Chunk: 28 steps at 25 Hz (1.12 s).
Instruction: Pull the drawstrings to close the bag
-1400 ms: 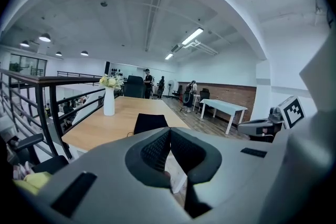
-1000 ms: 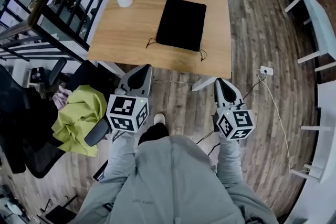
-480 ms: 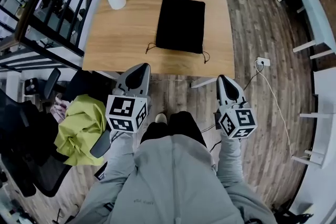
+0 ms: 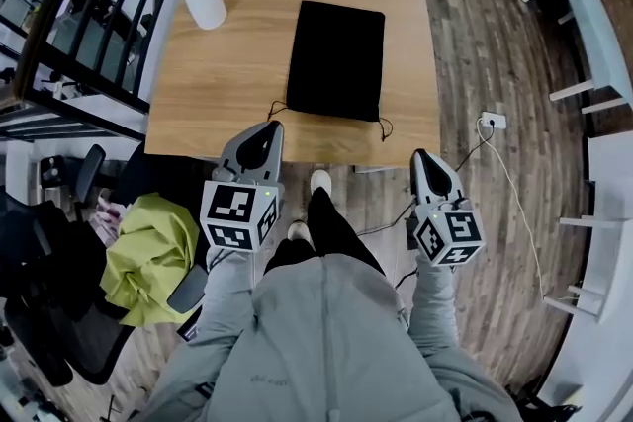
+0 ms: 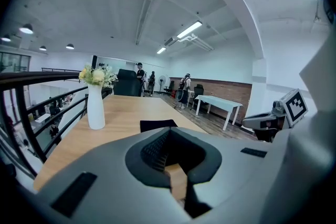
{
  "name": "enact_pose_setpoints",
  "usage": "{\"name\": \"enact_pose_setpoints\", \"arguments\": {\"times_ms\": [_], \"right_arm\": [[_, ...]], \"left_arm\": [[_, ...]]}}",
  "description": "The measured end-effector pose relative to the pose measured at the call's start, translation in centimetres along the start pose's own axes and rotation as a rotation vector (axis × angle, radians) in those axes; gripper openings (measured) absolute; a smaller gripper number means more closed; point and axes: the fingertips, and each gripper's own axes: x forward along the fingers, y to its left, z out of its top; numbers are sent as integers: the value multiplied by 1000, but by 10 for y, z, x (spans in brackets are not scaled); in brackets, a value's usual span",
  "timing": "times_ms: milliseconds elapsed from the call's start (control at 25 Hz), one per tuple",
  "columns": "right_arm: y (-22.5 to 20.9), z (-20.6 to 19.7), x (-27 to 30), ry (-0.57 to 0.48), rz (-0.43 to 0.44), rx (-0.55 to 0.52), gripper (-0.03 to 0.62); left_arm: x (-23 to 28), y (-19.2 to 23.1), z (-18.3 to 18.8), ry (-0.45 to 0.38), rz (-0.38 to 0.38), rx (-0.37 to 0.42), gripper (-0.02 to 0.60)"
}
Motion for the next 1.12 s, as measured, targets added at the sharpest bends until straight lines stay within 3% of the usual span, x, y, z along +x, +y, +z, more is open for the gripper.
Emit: {"name": "enact_pose_setpoints", "arguments": {"times_ms": [560, 1120], "right_arm": [[-68, 72, 115, -35, 74, -30, 23], [-61, 96, 148, -57, 134, -42, 23]], "left_arm": [[120, 22, 79, -28, 31, 37, 28], [145, 32, 110, -65, 40, 58, 28]]}}
